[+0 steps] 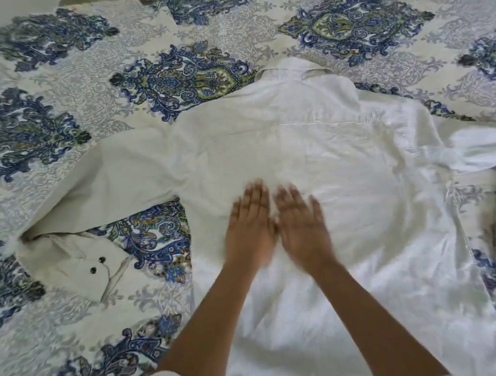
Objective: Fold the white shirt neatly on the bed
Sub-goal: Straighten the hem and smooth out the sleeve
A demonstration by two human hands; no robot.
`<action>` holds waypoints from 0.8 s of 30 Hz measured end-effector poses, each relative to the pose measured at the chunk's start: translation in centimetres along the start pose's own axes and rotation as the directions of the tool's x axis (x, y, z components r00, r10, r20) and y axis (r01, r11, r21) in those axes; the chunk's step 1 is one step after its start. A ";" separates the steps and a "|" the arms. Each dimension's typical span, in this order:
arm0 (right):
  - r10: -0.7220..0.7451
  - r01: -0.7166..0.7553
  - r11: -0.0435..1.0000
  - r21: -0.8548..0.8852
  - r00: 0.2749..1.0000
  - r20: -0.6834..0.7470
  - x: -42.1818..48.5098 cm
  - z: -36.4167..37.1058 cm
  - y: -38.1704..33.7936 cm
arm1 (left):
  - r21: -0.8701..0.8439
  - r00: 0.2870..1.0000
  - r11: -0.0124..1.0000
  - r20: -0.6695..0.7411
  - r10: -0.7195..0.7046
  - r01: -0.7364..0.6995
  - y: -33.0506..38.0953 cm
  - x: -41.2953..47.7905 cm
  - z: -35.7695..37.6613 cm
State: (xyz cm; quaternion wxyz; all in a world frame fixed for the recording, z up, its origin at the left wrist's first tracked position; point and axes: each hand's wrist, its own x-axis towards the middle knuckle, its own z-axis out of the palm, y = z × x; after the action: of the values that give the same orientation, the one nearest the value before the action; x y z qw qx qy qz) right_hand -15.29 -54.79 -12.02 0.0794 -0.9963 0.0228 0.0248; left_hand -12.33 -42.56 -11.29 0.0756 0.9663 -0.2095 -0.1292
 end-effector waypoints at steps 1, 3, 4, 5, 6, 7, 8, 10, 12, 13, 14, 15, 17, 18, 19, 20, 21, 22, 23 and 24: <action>-0.037 0.038 0.999 -0.018 0.998 0.054 -1.0 0.2 0.2 | 0.028 0.998 0.997 -0.009 -0.067 0.068 -1.0 -0.5 0.0; 0.087 -0.085 0.996 -0.030 0.993 0.075 -3.0 -0.4 3.0 | 0.113 0.984 0.978 -0.029 -0.174 0.176 -3.7 -2.0 -0.5; 0.193 -0.192 0.981 -0.029 0.979 0.065 -3.9 -0.9 4.5 | 0.147 0.982 0.971 -0.029 -0.189 0.191 -5.0 -2.9 -0.9; 0.297 -0.297 0.955 -0.007 0.953 0.050 -4.5 -1.3 5.7 | 0.141 0.983 0.973 -0.068 -0.173 0.181 -6.0 -3.7 -1.5; 0.370 -0.372 0.928 0.019 0.927 0.056 -4.5 -1.6 5.8 | 0.107 0.980 0.980 -0.125 -0.155 0.169 -6.6 -4.7 -2.3; 0.392 -0.394 0.918 0.036 0.919 0.049 -4.2 -1.8 4.6 | 0.014 0.963 0.986 -0.216 -0.162 0.169 -6.8 -5.7 -2.7; 0.349 -0.349 0.936 0.046 0.937 0.018 -3.8 -2.0 2.6 | -0.151 0.919 0.968 -0.313 -0.240 0.201 -6.6 -6.3 -3.1; 0.121 -0.120 0.992 0.044 0.993 -0.017 -3.2 -1.5 -1.9 | -0.665 0.740 0.689 -0.302 -0.601 0.289 -6.2 -5.8 -4.3; -0.102 0.100 0.995 0.025 0.992 0.072 -3.4 -0.9 -4.3 | -0.939 0.609 0.072 0.159 -0.777 0.337 -6.2 -3.7 -5.9; -0.131 0.131 0.991 0.012 0.985 0.114 -3.6 -0.7 -4.1 | -0.922 0.590 -0.103 0.322 -0.740 0.374 -6.7 -2.7 -6.4; -0.093 0.093 0.996 0.004 0.987 0.134 -3.8 -0.5 -3.4 | -0.878 0.593 -0.146 0.421 -0.686 0.455 -7.3 -2.0 -6.7; -0.034 0.035 0.999 0.000 0.993 0.112 -3.9 -0.1 -2.3 | -0.846 0.607 -0.156 0.482 -0.632 0.509 -7.8 -1.6 -6.9; 0.034 -0.034 0.999 0.007 0.996 0.087 -4.3 0.1 -0.9 | -0.839 0.647 -0.208 0.525 -0.553 0.503 -9.0 -1.6 -6.8; 0.040 -0.041 0.999 0.010 0.995 0.092 -4.3 0.0 -0.7 | -0.848 0.680 -0.242 0.525 -0.511 0.472 -9.5 -1.7 -7.1; 0.035 -0.037 0.999 0.015 0.994 0.100 -4.3 0.0 -0.8 | -0.856 0.712 -0.268 0.517 -0.475 0.443 -10.0 -2.1 -7.1; 0.035 -0.038 0.999 0.023 0.994 0.103 -4.3 0.0 -1.0 | -0.861 0.733 -0.272 0.508 -0.451 0.429 -10.4 -2.1 -7.3; 0.041 -0.044 0.999 0.029 0.993 0.111 -4.3 0.1 -1.1 | -0.865 0.747 -0.259 0.502 -0.435 0.430 -10.7 -2.3 -7.6; 0.050 -0.054 0.998 0.035 0.992 0.120 -4.3 0.2 -1.2 | -0.870 0.762 -0.249 0.493 -0.419 0.425 -11.0 -2.4 -7.6; 0.052 -0.057 0.998 0.038 0.991 0.127 -4.3 0.2 -1.1 | -0.873 0.773 -0.240 0.488 -0.405 0.425 -11.2 -2.5 -7.7; 0.048 -0.053 0.998 0.038 0.990 0.134 -4.4 0.1 -1.0 | -0.877 0.785 -0.224 0.480 -0.392 0.425 -11.3 -2.6 -7.8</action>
State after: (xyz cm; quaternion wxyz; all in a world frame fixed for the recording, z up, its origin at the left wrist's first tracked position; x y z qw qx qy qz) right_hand -19.62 -53.57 -11.77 0.1006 -0.9897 0.0432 0.0928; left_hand -8.09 -30.51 -5.52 0.6887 0.6154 0.2771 -0.2651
